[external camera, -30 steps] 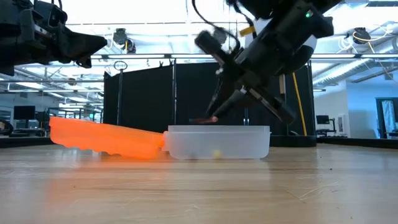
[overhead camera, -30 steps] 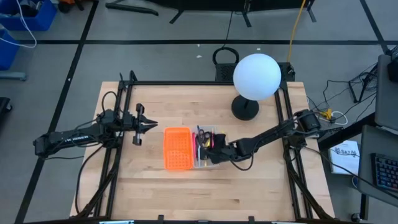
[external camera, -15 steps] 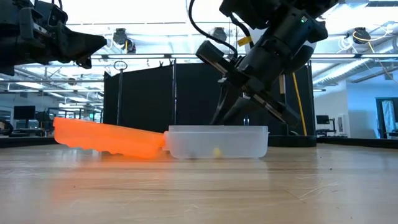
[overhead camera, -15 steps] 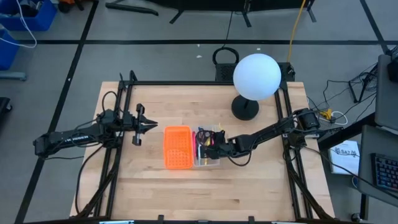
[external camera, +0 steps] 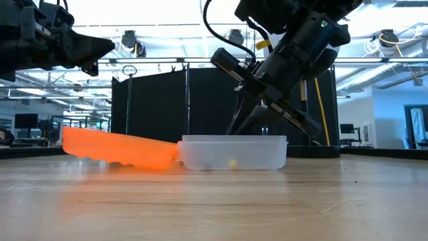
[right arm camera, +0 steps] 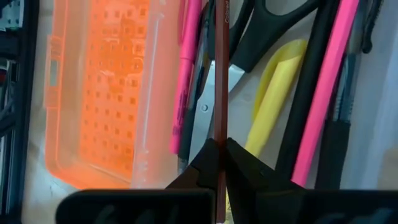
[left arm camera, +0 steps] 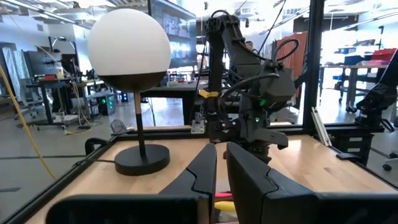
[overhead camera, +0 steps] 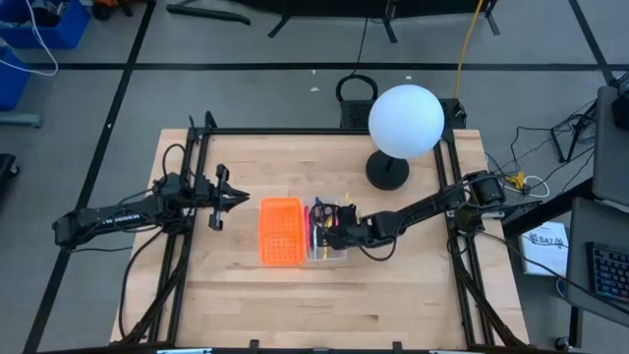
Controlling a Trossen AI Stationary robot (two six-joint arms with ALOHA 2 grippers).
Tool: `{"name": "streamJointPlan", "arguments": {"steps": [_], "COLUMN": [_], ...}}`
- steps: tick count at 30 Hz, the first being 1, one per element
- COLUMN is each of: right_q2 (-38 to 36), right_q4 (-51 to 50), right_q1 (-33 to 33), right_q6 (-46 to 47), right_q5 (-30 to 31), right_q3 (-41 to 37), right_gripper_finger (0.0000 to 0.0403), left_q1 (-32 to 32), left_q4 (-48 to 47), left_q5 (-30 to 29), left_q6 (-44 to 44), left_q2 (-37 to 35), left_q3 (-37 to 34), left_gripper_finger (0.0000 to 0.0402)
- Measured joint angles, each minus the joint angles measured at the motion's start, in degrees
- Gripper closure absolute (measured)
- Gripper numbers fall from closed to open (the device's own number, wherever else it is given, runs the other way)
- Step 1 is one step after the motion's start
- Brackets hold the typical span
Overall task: Pick & place school supplies into a supply box
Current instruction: Put the brown pencil into the supply box
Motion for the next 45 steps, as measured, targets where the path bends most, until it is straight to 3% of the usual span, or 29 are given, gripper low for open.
{"name": "streamJointPlan", "arguments": {"steps": [18,25,30,36,45], "right_q2": [0.5,3.4,4.1,3.5,3.5], "right_q4": [-3.1,0.1,4.9,6.4,6.8], "right_q1": [0.4,0.4,0.4,0.3,1.1], "right_q6": [1.0,0.3,-5.3,-10.9,-8.9], "right_q5": [1.4,-1.6,-1.7,-1.6,-1.8], "right_q3": [0.0,0.1,0.0,0.0,0.0], "right_gripper_finger": [0.0394,0.0383,0.0381,0.0356,0.0293], "left_q1": [0.0,0.0,0.0,-0.1,0.0], "left_q4": [0.1,0.1,-0.2,-0.7,-0.8], "left_q5": [0.1,0.1,0.6,2.8,3.1], "left_q6": [0.0,0.1,-0.1,-0.2,-1.3], "left_q2": [0.0,0.0,0.0,0.0,0.0], "left_q3": [0.0,0.0,0.0,0.0,0.0], "left_gripper_finger": [0.0355,0.0355,0.0355,0.0355,0.0355]}}
